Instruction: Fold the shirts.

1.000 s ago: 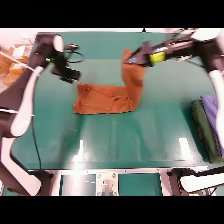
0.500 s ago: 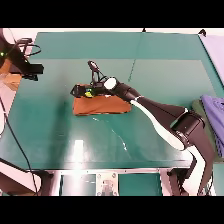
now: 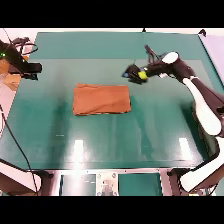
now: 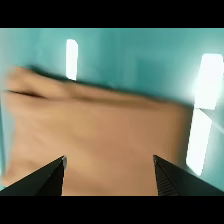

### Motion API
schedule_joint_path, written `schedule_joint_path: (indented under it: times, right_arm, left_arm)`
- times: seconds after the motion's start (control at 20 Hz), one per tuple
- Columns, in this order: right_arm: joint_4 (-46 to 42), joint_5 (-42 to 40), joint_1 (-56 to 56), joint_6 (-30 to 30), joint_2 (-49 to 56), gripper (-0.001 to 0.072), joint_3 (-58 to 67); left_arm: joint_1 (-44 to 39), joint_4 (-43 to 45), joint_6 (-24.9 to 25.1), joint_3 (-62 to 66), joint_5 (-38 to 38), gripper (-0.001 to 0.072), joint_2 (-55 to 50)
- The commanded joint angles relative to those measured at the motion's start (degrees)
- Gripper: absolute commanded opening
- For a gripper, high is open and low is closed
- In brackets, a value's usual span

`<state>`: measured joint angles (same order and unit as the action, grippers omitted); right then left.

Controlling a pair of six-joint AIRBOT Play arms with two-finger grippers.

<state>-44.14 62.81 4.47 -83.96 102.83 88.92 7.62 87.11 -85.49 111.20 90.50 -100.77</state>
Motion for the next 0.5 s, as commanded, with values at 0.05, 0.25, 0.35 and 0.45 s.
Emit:
schedule_joint_path:
  times: [0.05, 0.25, 0.35, 0.45]
  right_arm:
    - [7.34, 1.11, -3.45, 3.54, 0.44, 0.0622, -13.03]
    - [17.22, -1.66, 2.40, 6.73, 4.74, 0.0621, -13.05]
    - [20.39, -2.14, 4.72, 7.74, 5.20, 0.0415, -11.52]
    - [20.96, 0.33, 5.27, 7.67, 5.03, 0.0042, -7.85]
  left_arm:
    - [-0.07, -0.37, 0.02, -0.02, -0.09, 0.0024, 0.04]
    - [-0.07, -0.39, 0.02, -0.02, 0.11, 0.0024, 0.04]
    - [-0.07, -0.42, 0.02, -0.02, 0.20, 0.0024, 0.04]
    - [-0.07, -0.44, 0.02, -0.02, 0.46, 0.0024, 0.04]
